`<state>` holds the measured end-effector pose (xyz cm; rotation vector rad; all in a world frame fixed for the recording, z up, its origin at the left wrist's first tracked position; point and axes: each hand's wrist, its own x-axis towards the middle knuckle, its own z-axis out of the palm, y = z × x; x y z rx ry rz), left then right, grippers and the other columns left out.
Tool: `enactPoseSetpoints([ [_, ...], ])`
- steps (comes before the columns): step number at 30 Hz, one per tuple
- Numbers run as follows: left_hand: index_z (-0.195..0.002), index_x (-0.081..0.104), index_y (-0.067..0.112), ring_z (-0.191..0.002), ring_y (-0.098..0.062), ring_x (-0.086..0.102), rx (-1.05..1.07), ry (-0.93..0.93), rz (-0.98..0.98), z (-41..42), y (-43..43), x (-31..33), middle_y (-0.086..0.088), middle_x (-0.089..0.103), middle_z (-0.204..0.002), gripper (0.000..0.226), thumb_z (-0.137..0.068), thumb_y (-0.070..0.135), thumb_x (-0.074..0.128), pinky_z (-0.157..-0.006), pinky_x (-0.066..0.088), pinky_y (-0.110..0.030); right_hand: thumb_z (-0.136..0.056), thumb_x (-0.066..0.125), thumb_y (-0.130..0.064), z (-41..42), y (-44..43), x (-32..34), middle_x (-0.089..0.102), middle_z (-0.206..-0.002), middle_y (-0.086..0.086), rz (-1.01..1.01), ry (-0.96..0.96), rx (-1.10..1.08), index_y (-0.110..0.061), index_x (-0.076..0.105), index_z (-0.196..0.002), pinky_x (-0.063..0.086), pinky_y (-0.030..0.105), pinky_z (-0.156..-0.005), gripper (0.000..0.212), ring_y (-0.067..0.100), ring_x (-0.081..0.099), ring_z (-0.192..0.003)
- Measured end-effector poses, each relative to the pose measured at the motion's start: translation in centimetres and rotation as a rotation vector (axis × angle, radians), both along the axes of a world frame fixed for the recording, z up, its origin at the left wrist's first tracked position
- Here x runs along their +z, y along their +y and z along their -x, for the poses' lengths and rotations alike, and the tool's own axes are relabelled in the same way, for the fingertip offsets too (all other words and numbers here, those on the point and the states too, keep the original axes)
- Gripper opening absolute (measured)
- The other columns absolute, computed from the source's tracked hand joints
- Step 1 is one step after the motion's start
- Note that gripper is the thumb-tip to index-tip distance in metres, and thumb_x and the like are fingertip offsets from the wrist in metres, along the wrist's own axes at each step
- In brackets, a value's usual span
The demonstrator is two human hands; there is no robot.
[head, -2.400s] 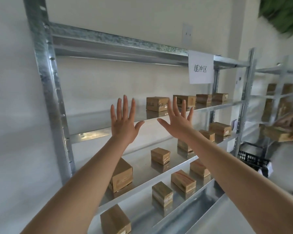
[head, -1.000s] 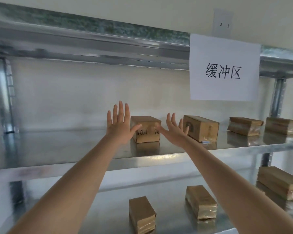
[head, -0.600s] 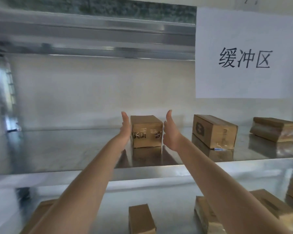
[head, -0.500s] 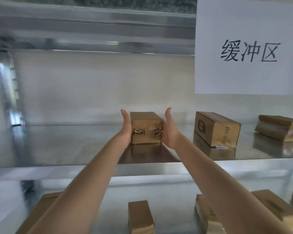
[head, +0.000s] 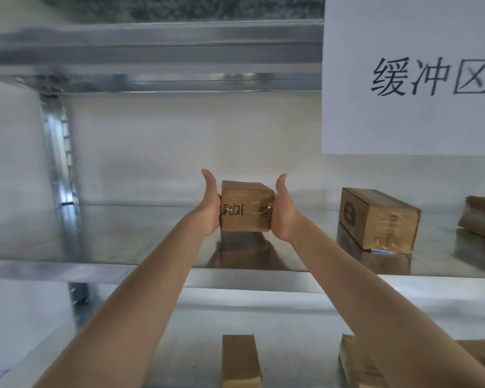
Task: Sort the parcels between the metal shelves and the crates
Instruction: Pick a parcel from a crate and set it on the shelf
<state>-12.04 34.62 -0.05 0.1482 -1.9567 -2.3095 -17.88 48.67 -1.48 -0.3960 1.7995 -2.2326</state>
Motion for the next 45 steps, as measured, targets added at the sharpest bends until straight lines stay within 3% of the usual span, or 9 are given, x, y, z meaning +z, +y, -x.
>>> enactPoseSetpoints([
  [8,-0.104,0.067,0.017,-0.087,-0.023,0.068,-0.051,0.047,0.038,-0.4,-0.8,0.1,-0.008,0.073,-0.094,0.061,-0.099,0.064,0.028,-0.072,0.052,-0.035,-0.090,0.021,-0.080,-0.5,-0.2,0.4,0.070,-0.121,0.010,0.020,-0.006,0.046,-0.023,0.061,-0.131,0.054,0.046,-0.096,0.080,0.028,0.069,-0.108],
  [17,-0.095,0.052,0.012,-0.066,-0.016,0.049,0.043,0.071,0.007,-1.4,-1.3,-0.2,-0.003,0.051,-0.077,0.017,-0.094,0.019,0.037,-0.060,0.042,-0.027,-0.103,0.045,-0.027,-2.3,0.2,0.2,0.060,-0.095,0.002,-0.014,0.073,-0.045,-0.011,0.053,-0.113,0.047,0.033,-0.077,0.020,0.018,0.057,-0.082],
  [20,-0.106,0.050,0.008,-0.072,-0.017,0.050,0.089,0.108,0.048,-1.5,-1.7,-0.4,-0.005,0.054,-0.089,0.023,-0.088,0.004,0.035,-0.059,0.042,-0.025,-0.097,0.042,-0.005,-2.5,0.6,0.3,0.053,-0.095,0.001,-0.022,0.117,-0.018,-0.013,0.046,-0.101,0.042,0.028,-0.074,0.010,0.017,0.050,-0.083],
  [24,-0.131,0.046,0.018,-0.101,-0.022,0.056,0.080,0.180,0.241,-1.6,-1.8,-0.5,-0.007,0.058,-0.115,0.053,-0.083,-0.002,0.037,-0.087,0.049,-0.037,-0.090,0.035,0.006,-2.9,0.2,0.4,0.054,-0.110,0.005,-0.091,0.214,0.003,-0.013,0.047,-0.113,0.042,0.025,-0.066,0.032,0.018,0.050,-0.088],
  [26,-0.131,0.046,0.021,-0.096,-0.019,0.057,0.067,0.186,0.271,-2.3,-1.8,-0.4,-0.004,0.059,-0.111,0.065,-0.067,0.006,0.043,-0.078,0.047,-0.029,-0.090,0.034,0.006,-3.0,0.0,0.3,0.054,-0.111,0.004,-0.107,0.242,0.000,-0.013,0.048,-0.118,0.041,0.024,-0.067,0.037,0.019,0.049,-0.092],
  [32,-0.135,0.049,0.015,-0.106,-0.023,0.057,0.071,0.181,0.240,-2.5,-2.2,-0.7,-0.012,0.058,-0.129,0.044,-0.091,0.015,0.042,-0.096,0.049,-0.039,-0.097,0.042,-0.021,-3.3,-0.7,-0.1,0.056,-0.127,0.006,-0.095,0.214,-0.021,-0.015,0.045,-0.136,0.049,0.033,-0.083,0.039,0.023,0.055,-0.109],
  [37,-0.131,0.051,0.024,-0.118,-0.022,0.057,0.131,0.168,0.130,-2.9,-1.5,0.0,0.005,0.057,-0.125,0.069,-0.095,0.072,0.016,-0.097,0.046,-0.038,-0.057,0.047,-0.098,-1.9,-1.6,-0.2,0.051,-0.144,0.000,-0.126,0.163,-0.063,-0.033,0.032,-0.151,0.042,0.051,-0.110,0.116,0.026,0.054,-0.127],
  [42,-0.097,0.061,0.033,-0.087,-0.010,0.064,0.124,0.164,0.141,-3.4,-0.5,-0.2,0.010,0.065,-0.096,0.074,-0.091,0.073,0.000,-0.091,0.046,-0.035,-0.066,0.028,-0.099,-5.1,-1.5,1.3,0.058,-0.132,-0.004,-0.155,0.184,-0.069,-0.034,0.045,-0.142,0.044,0.043,-0.109,0.101,0.018,0.058,-0.118],
  [45,-0.097,0.066,0.036,-0.094,-0.013,0.068,0.136,0.167,0.107,-2.7,-0.6,-0.5,0.009,0.071,-0.094,0.077,-0.088,0.078,0.002,-0.090,0.049,-0.035,-0.065,0.027,-0.100,-4.9,-1.5,1.2,0.059,-0.132,-0.003,-0.163,0.176,-0.084,-0.033,0.045,-0.142,0.050,0.037,-0.095,0.104,0.017,0.060,-0.115],
])
